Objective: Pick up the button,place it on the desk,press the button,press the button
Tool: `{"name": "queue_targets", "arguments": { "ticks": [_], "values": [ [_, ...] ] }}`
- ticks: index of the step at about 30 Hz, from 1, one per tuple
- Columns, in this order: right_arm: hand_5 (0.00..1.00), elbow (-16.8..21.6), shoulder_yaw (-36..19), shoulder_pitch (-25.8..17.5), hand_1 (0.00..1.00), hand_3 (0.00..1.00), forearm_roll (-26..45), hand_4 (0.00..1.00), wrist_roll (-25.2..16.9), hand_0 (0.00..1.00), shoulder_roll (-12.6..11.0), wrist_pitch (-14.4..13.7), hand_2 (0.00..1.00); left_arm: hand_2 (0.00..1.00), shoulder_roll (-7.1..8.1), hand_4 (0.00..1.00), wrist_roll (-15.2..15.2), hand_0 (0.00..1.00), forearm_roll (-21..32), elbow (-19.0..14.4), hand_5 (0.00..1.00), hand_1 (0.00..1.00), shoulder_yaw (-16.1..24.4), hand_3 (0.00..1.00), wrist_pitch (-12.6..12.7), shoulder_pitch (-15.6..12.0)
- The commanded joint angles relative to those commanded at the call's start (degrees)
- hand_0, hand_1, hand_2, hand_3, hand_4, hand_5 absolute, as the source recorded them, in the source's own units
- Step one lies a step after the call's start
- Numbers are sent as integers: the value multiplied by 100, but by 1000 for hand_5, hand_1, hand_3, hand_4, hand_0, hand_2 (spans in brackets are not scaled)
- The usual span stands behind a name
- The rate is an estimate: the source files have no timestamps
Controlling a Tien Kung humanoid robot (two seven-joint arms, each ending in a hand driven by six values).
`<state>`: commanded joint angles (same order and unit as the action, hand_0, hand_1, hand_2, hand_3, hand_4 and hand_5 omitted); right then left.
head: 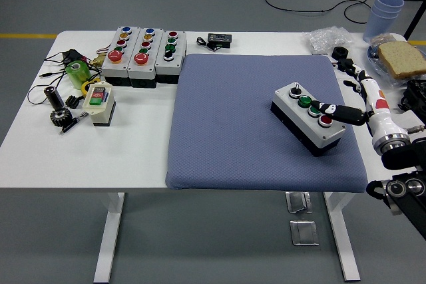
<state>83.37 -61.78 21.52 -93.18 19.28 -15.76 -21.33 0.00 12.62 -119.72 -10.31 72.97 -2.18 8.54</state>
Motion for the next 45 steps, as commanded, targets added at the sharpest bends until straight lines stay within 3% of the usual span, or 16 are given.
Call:
{"name": "queue_targets", "arguments": {
  "ticks": [4,7,12,22,32,37,39,40,45],
  "values": [
    [119,-90,122,130,907,981,-554,998,143,995,57,178,983,635,0,330,0,655,7,0,856,636,-4,560,-2,10],
    [119,-227,248,275,907,981,-1299,998,554,995,183,480,983,635,0,330,2,655,-18,0,856,636,14,560,-12,19],
    [121,-374,380,424,920,985,-2305,997,871,998,371,628,995,635,0,329,4,654,-3,0,854,635,17,560,-11,14],
    [147,-1125,449,815,934,992,-2312,998,1216,998,704,833,998,632,0,329,4,652,27,0,851,633,-22,555,-10,4],
    [150,-1716,540,1071,935,991,-2085,998,1362,998,963,814,998,632,0,328,5,652,11,0,849,633,-12,555,-14,-10],
    [154,-1968,615,1246,939,991,-1994,996,1550,998,1049,998,998,631,0,329,7,651,0,0,850,632,-15,555,-17,-23],
    [154,-2114,688,1359,939,991,-1972,996,1695,998,1087,1156,998,631,0,329,9,651,-3,0,850,632,-10,555,-20,-28],
    [150,-2161,710,1393,901,968,-1967,989,1738,937,1098,1206,978,632,0,329,10,652,-1,0,848,633,-9,555,-21,-29],
    [150,-2515,795,1602,901,968,-2012,989,1769,937,1147,1568,978,632,0,329,12,652,-34,0,848,633,1,555,-38,-35]
  ]
}}
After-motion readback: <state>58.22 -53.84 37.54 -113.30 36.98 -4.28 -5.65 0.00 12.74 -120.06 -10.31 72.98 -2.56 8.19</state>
